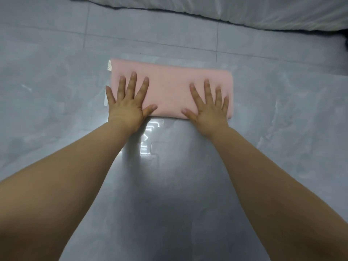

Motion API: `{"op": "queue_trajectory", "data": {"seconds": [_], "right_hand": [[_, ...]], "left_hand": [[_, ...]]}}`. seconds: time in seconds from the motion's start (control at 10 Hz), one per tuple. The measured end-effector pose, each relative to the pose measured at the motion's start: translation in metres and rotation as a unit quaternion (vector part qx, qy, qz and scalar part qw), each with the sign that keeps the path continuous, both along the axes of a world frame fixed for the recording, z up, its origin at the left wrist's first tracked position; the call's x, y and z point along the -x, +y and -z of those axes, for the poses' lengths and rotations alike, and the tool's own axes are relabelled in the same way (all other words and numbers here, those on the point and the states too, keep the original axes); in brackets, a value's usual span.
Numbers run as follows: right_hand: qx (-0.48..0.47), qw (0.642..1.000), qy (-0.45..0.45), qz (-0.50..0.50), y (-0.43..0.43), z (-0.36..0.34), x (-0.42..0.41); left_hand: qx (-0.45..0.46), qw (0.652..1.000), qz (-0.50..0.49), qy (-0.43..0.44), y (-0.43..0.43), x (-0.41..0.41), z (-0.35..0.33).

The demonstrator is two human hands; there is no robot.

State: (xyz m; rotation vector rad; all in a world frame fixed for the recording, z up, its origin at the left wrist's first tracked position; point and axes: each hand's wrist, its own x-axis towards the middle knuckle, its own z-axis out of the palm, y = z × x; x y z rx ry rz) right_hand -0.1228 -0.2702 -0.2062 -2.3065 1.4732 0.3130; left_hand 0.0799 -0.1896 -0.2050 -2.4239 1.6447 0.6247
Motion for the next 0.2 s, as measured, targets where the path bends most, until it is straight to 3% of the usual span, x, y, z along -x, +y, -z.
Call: {"op": "queue_trajectory", "data": {"seconds": [0.1, 0.2], "right_hand": [[0.002, 0.999, -0.03, -0.014, 0.018, -0.019, 0.008], [0.061, 0.995, -0.064, -0.037, 0.081, -0.029, 0.04]], "left_hand": [[0.001, 1.0, 0.008, 0.015, 0.013, 0.003, -0.027], [0.057, 0.996, 0.008, 0.062, 0.068, 0.016, -0.054]]}}
